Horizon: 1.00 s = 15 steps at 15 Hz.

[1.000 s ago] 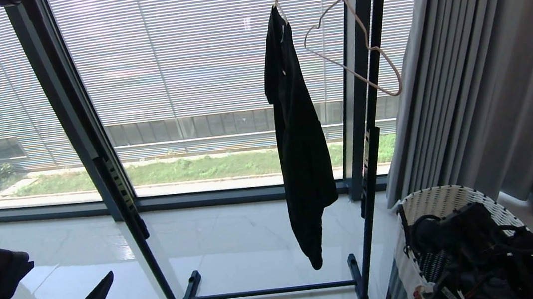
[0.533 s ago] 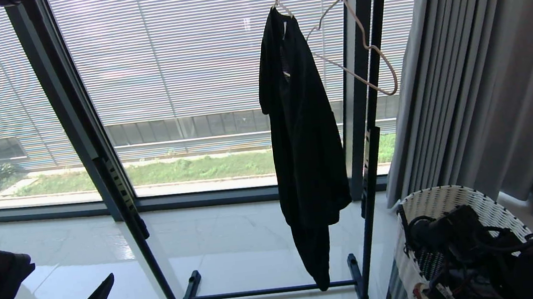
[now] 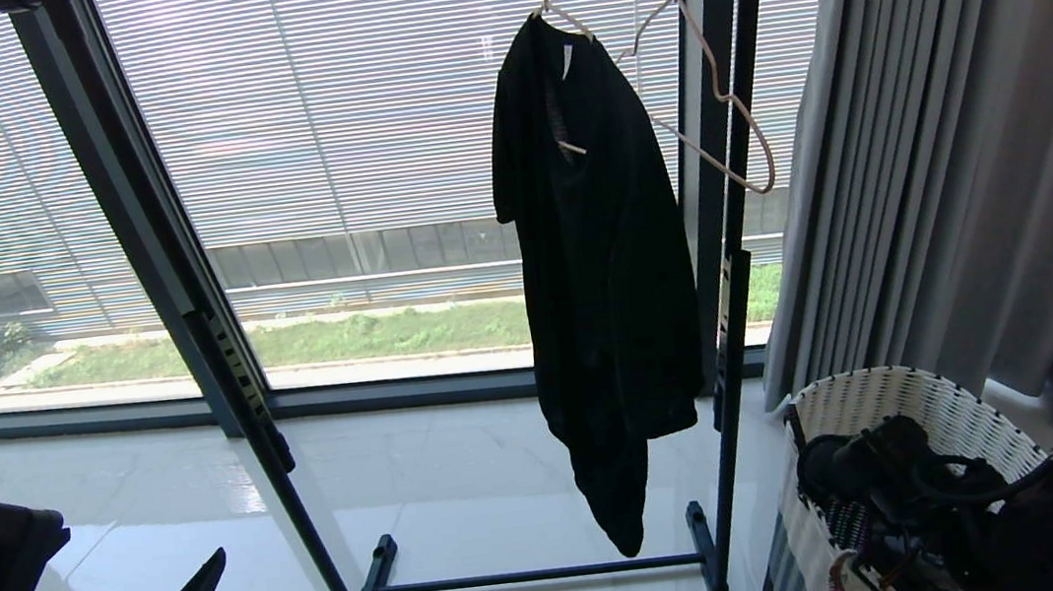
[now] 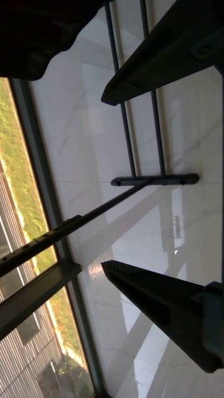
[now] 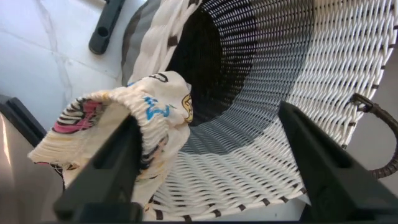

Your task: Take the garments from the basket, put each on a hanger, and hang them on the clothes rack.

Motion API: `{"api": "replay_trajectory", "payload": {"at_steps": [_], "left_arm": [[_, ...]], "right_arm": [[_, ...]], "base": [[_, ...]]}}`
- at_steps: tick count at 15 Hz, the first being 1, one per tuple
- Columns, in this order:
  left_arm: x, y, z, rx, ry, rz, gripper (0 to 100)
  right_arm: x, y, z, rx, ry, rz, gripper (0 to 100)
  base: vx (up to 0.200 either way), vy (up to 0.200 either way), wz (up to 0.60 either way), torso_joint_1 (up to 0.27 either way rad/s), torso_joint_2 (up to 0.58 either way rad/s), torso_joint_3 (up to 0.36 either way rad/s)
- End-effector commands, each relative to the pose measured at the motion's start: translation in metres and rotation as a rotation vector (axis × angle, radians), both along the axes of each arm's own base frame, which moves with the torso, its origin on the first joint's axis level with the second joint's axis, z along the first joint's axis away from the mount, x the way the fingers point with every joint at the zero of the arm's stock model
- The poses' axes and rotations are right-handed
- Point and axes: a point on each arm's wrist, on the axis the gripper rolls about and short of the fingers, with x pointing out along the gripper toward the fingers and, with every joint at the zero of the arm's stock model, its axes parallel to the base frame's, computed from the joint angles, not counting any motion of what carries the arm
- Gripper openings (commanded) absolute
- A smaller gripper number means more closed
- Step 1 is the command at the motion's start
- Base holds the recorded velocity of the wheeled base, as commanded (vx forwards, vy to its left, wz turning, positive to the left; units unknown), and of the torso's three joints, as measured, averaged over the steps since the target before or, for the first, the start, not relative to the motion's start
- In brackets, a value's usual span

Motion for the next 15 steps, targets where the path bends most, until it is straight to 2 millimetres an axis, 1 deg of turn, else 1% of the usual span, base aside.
{"api": "replay_trajectory", "payload": {"at_steps": [1, 2, 3, 5, 8, 9, 10, 12, 13, 15], "left_arm": [[0.0, 0.001, -0.002, 0.004, 0.008, 0.01, 100], [-0.001, 0.001, -0.004, 0.009, 0.015, 0.019, 100], [-0.002, 0.001, -0.006, 0.017, 0.023, 0.02, 100], [-0.003, 0.001, -0.008, 0.018, 0.03, 0.019, 100], [-0.003, 0.001, -0.008, 0.019, 0.029, 0.016, 100], [-0.003, 0.001, -0.008, 0.019, 0.032, 0.015, 100], [-0.003, 0.001, -0.008, 0.018, 0.031, 0.01, 100], [-0.003, 0.001, -0.007, 0.015, 0.026, 0.006, 100], [-0.002, 0.001, -0.007, 0.014, 0.031, 0.007, 100], [0.0, 0.0, -0.008, 0.014, 0.04, 0.007, 100]], "right_arm": [[-0.001, 0.0, 0.012, 0.022, -0.039, 0.003, 0], [-0.002, 0.0, 0.025, 0.044, -0.079, 0.002, 0], [-0.005, -0.002, 0.043, 0.065, -0.118, 0.005, 0], [-0.012, -0.004, 0.09, 0.094, -0.156, 0.006, 0], [-0.012, -0.004, 0.174, 0.161, -0.224, -0.024, 0], [-0.013, -0.004, 0.198, 0.174, -0.246, -0.023, 0], [-0.013, -0.003, 0.215, 0.184, -0.26, -0.019, 0], [-0.013, -0.001, 0.24, 0.205, -0.292, -0.011, 0], [-0.012, 0.001, 0.248, 0.217, -0.31, -0.006, 0], [-0.01, 0.006, 0.256, 0.231, -0.331, 0.007, 0]], "base": [[0.0, 0.0, 0.0, 0.0, 0.0, 0.0], [0.0, 0.0, 0.0, 0.0, 0.0, 0.0], [0.0, 0.0, 0.0, 0.0, 0.0, 0.0], [0.0, 0.0, 0.0, 0.0, 0.0, 0.0], [0.0, 0.0, 0.0, 0.0, 0.0, 0.0], [0.0, 0.0, 0.0, 0.0, 0.0, 0.0], [-0.2, 0.0, 0.0, 0.002, 0.0, -0.002], [-0.2, 0.0, 0.0, 0.007, 0.0, -0.002], [-0.2, 0.0, 0.0, 0.007, 0.0, 0.002], [-0.2, 0.0, 0.0, 0.002, 0.0, 0.01]]}}
